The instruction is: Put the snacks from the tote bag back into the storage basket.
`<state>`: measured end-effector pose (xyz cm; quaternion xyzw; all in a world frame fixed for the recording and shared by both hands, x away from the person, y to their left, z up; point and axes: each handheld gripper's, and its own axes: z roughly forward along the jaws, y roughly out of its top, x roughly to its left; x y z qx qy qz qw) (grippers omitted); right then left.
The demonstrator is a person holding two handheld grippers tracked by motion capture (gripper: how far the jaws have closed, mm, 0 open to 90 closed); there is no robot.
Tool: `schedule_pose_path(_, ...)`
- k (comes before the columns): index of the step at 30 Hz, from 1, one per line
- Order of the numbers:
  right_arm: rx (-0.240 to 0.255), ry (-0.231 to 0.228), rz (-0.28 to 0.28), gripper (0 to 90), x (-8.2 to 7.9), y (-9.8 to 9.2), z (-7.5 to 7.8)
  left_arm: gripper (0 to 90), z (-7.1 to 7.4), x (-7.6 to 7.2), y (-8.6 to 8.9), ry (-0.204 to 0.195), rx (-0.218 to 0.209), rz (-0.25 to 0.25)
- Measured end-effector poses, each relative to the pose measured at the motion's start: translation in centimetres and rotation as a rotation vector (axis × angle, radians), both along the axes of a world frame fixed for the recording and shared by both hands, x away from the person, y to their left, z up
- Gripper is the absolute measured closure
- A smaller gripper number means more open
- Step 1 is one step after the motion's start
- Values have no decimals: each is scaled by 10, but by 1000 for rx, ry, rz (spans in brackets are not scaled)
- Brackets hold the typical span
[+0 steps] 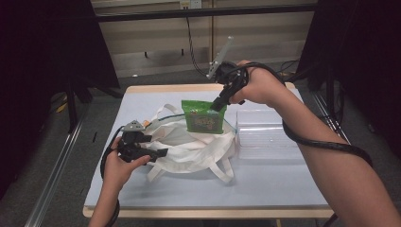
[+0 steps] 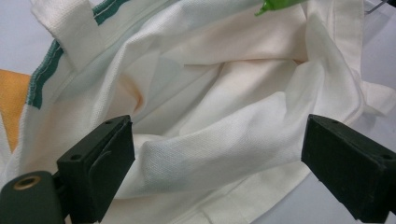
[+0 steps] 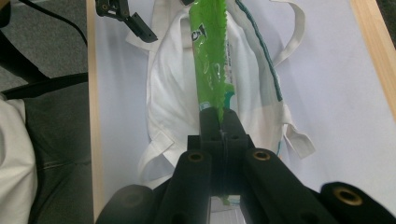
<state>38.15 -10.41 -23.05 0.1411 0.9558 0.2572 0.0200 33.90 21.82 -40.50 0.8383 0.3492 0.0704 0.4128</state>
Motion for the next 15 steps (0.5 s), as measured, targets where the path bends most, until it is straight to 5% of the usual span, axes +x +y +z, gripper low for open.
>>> schedule_pose_path(15, -2, 6, -20, 900, 0, -20, 9, 92, 1, 0, -3, 0, 1, -11)
